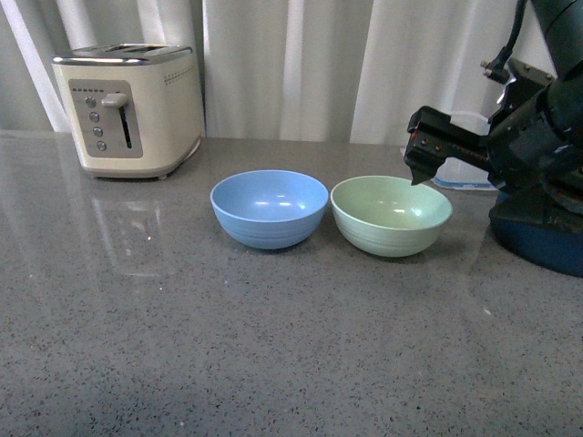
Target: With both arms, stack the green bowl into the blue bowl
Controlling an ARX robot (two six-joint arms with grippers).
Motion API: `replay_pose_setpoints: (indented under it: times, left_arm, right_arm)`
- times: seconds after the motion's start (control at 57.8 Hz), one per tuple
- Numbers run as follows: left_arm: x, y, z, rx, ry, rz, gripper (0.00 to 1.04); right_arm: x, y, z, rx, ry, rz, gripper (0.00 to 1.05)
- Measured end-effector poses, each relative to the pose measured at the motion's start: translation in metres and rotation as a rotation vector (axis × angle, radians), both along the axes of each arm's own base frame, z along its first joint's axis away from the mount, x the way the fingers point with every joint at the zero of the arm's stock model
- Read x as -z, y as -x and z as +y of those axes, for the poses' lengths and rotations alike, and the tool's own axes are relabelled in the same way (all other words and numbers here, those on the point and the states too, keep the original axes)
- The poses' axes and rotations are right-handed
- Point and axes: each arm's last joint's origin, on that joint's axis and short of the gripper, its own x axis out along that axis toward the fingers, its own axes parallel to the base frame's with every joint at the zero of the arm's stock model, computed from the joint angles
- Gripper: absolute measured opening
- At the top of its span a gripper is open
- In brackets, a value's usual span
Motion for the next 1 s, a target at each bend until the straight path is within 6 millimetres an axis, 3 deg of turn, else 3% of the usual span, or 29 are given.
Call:
replay_pose_setpoints:
  times: [0.138, 0.242, 0.311, 0.675, 0.709, 0.796, 1.003]
  left_arm:
    - [0.0, 0.0, 0.0, 0.0, 0.0, 0.0, 0.98]
    - [0.0, 0.0, 0.0, 0.0, 0.0, 0.0, 0.98]
    - [0.0, 0.0, 0.0, 0.0, 0.0, 0.0, 0.98]
    - [0.0, 0.0, 0.0, 0.0, 0.0, 0.0, 0.98]
    - [0.0, 0.0, 0.0, 0.0, 0.0, 0.0, 0.98]
    - [0.0, 0.0, 0.0, 0.0, 0.0, 0.0, 0.98]
    - [0.0, 0.0, 0.0, 0.0, 0.0, 0.0, 0.98]
  right_arm:
    - [0.014, -0.009, -0.001, 0.021, 0.019, 0.032, 0.91]
    - [0.022, -0.014, -0.004, 0.038, 0.031, 0.054, 0.76]
    - [0.026, -0.016, -0.006, 0.05, 0.037, 0.063, 0.6]
    - [0.026, -0.015, -0.007, 0.061, 0.041, 0.077, 0.07]
    - [0.022, -0.014, -0.007, 0.062, 0.039, 0.068, 0.0]
    - [0.007, -0.011, -0.006, 0.054, 0.04, 0.035, 0.01]
    - [-0.068, -0.006, 0.026, -0.038, 0.0, -0.155, 0.01]
